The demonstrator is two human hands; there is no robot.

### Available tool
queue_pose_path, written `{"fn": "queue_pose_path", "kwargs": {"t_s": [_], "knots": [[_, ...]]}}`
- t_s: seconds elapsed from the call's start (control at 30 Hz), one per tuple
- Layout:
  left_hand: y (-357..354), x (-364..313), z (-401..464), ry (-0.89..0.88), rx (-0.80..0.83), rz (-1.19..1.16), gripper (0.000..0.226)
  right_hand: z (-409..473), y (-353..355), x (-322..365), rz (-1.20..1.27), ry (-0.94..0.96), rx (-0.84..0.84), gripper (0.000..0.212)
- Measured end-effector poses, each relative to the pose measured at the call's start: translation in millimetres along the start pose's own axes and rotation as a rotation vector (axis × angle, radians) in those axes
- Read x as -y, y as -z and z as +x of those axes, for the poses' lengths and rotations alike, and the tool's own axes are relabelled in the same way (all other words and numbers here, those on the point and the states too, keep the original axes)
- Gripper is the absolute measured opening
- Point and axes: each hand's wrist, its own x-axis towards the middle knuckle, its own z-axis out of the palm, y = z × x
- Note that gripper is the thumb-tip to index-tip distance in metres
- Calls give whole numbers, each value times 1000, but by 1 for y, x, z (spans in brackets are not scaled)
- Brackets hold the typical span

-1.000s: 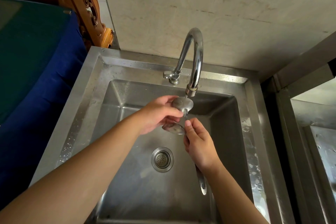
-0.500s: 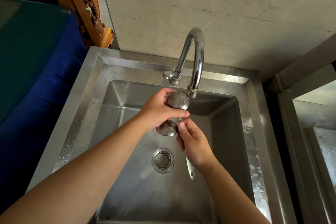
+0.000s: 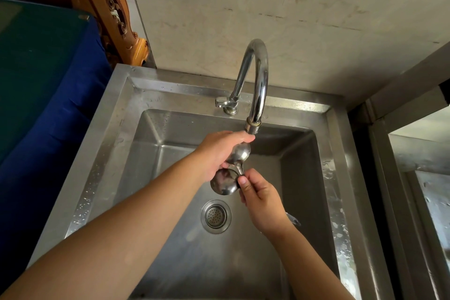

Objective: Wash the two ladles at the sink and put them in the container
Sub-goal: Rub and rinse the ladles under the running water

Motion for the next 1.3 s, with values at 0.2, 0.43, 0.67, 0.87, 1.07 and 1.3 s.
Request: {"fn": "queue_pose_path", "kwargs": {"t_s": [0.2,0.43,0.67,0.87,1.07,1.3], "knots": [[5,-1,3,98,-59,-113,32,-3,-1,3,96,-23,15,41],[23,13,-11,-79,228,-211,32,-5,2,8,307,-100,-3,35],[20,17,-13,-194,176,0,51,-7,-3,6,156,-56,-20,33],[9,11,-9,-85,65,115,67,-10,-13,3,-112,15,-149,20],[3,1,-8,60,80,70,37,-14,-14,5,-196,72,-192,22],[-2,-2,2,123,-103,-25,39,-15,-15,10,89,-33,-90,32]]}}
